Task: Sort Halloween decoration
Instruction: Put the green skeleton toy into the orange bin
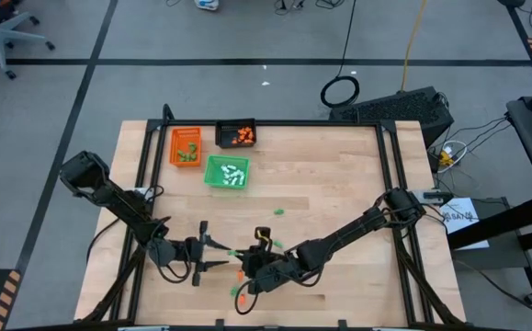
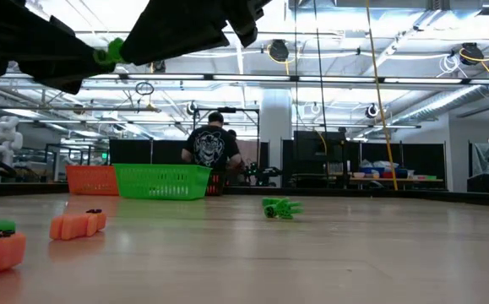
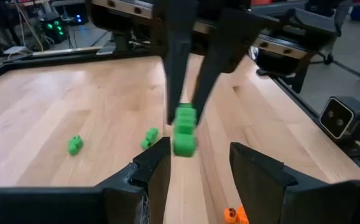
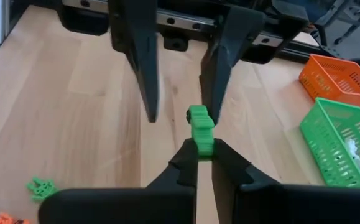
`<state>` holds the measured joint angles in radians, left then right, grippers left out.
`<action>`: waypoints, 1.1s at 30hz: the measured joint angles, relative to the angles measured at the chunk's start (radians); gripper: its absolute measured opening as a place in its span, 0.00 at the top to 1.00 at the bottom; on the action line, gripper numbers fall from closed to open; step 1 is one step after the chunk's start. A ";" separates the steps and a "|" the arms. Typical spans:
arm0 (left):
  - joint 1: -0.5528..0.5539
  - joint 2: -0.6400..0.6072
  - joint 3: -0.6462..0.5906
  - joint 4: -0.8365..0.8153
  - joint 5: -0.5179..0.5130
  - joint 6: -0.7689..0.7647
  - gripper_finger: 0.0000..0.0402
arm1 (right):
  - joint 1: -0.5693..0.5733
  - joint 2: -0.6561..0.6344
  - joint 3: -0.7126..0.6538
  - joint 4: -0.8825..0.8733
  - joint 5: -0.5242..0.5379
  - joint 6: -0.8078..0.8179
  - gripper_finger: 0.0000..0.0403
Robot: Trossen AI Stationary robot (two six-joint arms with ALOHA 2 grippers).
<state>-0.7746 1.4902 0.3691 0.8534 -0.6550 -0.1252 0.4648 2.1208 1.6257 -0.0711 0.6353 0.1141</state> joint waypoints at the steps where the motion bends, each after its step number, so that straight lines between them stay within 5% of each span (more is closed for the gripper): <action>1: 0.000 0.000 0.000 0.001 0.000 -0.001 0.57 | 0.000 0.000 0.000 0.002 0.000 -0.001 0.99; 17: 0.003 0.000 0.000 0.059 -0.031 0.016 0.59 | -0.001 0.000 0.000 0.056 -0.006 -0.022 0.99; 29: 0.009 0.000 0.000 0.057 -0.035 0.057 0.90 | 0.000 0.000 -0.002 0.054 -0.007 -0.021 0.99; 33: 0.016 0.000 0.000 0.058 -0.039 0.071 0.96 | 0.000 0.000 -0.002 0.018 0.017 0.038 0.92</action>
<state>-0.7586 1.4902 0.3691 0.9111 -0.6942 -0.0541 0.4648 2.1204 1.6241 -0.0535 0.6525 0.1523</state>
